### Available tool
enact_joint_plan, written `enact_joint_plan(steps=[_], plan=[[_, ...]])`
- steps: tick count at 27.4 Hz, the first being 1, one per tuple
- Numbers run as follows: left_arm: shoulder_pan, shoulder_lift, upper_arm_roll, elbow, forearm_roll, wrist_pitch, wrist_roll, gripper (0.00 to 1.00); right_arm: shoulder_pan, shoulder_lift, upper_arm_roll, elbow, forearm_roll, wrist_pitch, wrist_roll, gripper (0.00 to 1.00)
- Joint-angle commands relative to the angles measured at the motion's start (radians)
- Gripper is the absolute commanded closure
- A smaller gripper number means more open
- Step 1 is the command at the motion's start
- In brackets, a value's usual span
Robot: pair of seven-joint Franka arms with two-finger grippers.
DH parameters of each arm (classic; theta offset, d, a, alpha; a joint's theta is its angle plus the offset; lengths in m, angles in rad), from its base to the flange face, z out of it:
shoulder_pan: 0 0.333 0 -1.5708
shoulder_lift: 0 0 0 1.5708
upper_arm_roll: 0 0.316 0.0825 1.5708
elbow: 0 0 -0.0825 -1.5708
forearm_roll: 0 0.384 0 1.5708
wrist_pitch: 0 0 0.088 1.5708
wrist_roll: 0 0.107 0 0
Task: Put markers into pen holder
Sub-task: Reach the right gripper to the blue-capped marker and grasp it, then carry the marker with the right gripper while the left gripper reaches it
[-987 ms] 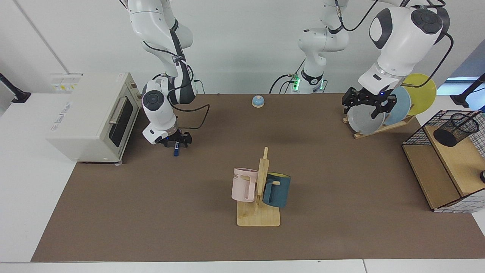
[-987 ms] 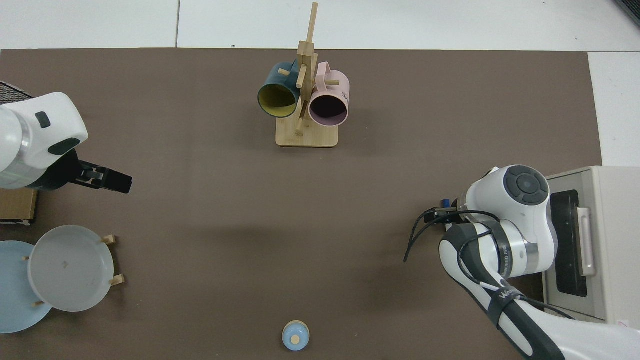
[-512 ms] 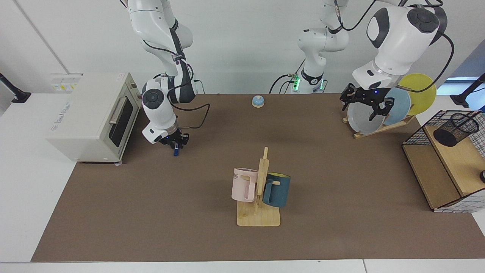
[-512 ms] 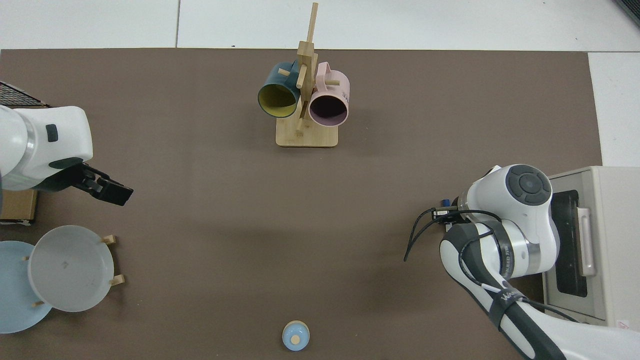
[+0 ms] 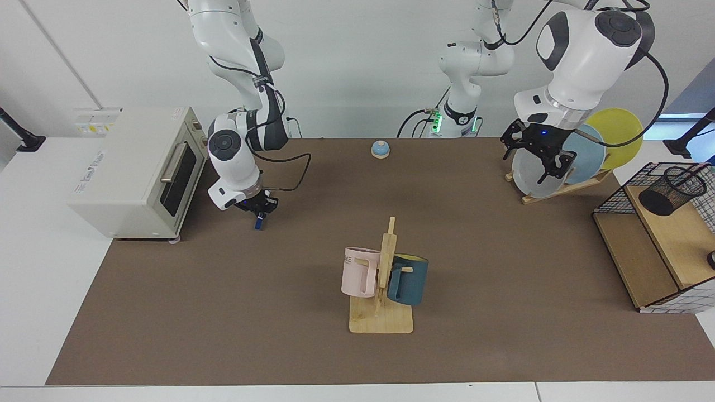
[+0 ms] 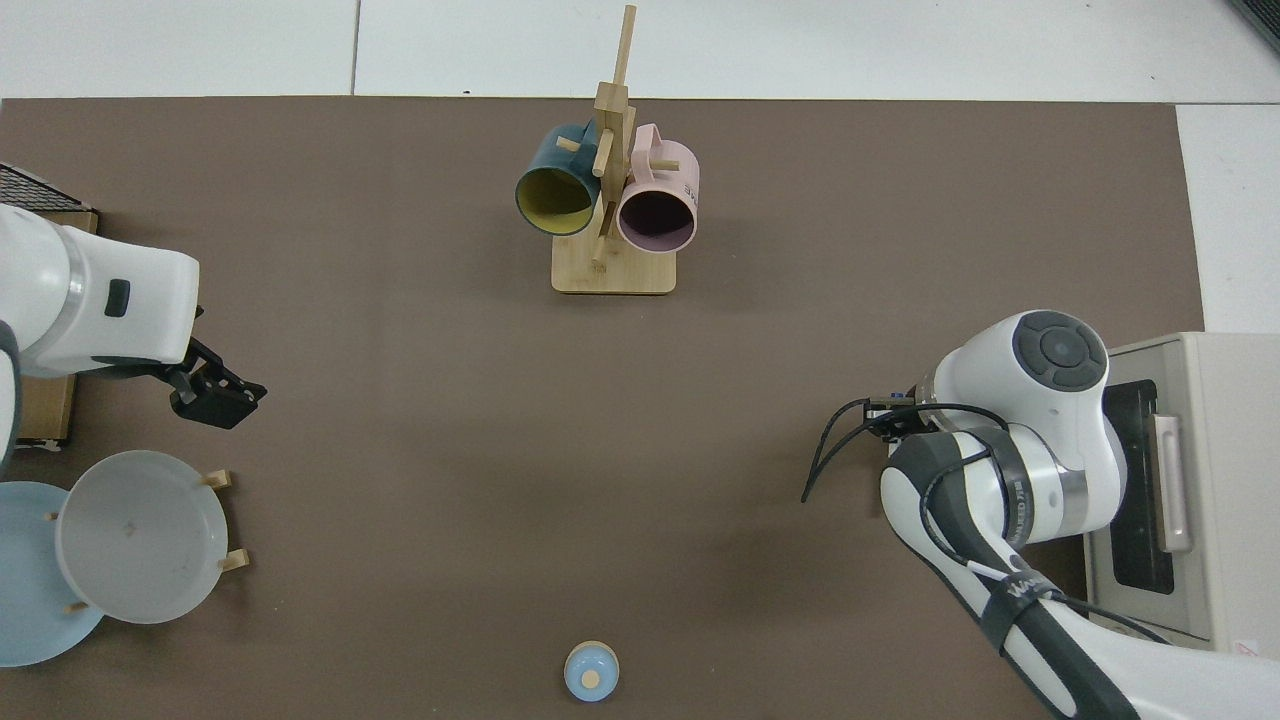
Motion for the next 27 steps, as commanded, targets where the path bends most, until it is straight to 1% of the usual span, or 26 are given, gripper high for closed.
enact_joint_plan(steps=[1,3,5,9,11,13,15,17,20,25,27], plan=[[-0.023,-0.024,0.009,-0.033,-0.009,0.038,0.134,0.00,0.068,0.002,0.003,0.104,0.152,-0.103,0.268,1.00],[-0.025,-0.022,0.009,-0.035,-0.009,0.041,0.162,0.00,0.100,0.002,0.002,0.119,0.283,-0.103,0.365,1.00],[-0.040,-0.021,0.008,-0.033,-0.013,0.055,0.223,0.00,0.128,0.005,0.002,0.145,0.377,-0.103,0.456,1.00],[-0.046,-0.019,0.005,-0.033,-0.024,0.078,0.312,0.00,0.137,0.012,0.003,0.193,0.461,-0.102,0.609,1.00],[-0.048,-0.016,0.002,-0.033,-0.024,0.078,0.346,0.00,0.152,0.016,0.003,0.211,0.530,-0.099,0.669,1.00],[-0.061,-0.016,-0.007,-0.035,-0.026,0.078,0.393,0.00,0.168,0.016,0.003,0.228,0.619,-0.091,0.712,1.00],[-0.069,-0.018,-0.010,-0.038,-0.026,0.077,0.436,0.00,0.177,0.019,0.003,0.245,0.690,-0.082,0.749,1.00],[-0.089,-0.021,-0.018,-0.048,-0.041,0.077,0.453,0.00,0.189,0.028,0.002,0.260,0.736,-0.077,0.780,1.00],[-0.110,-0.025,-0.018,-0.061,-0.073,0.078,0.452,0.00,0.200,0.034,0.003,0.292,0.777,-0.076,0.835,1.00],[-0.113,-0.025,-0.040,-0.067,-0.085,0.080,0.453,0.00,0.226,0.057,0.003,0.368,0.858,-0.076,0.939,1.00],[-0.124,-0.025,-0.050,-0.068,-0.090,0.081,0.453,0.00,0.238,0.069,0.002,0.391,0.885,-0.066,0.987,1.00]])
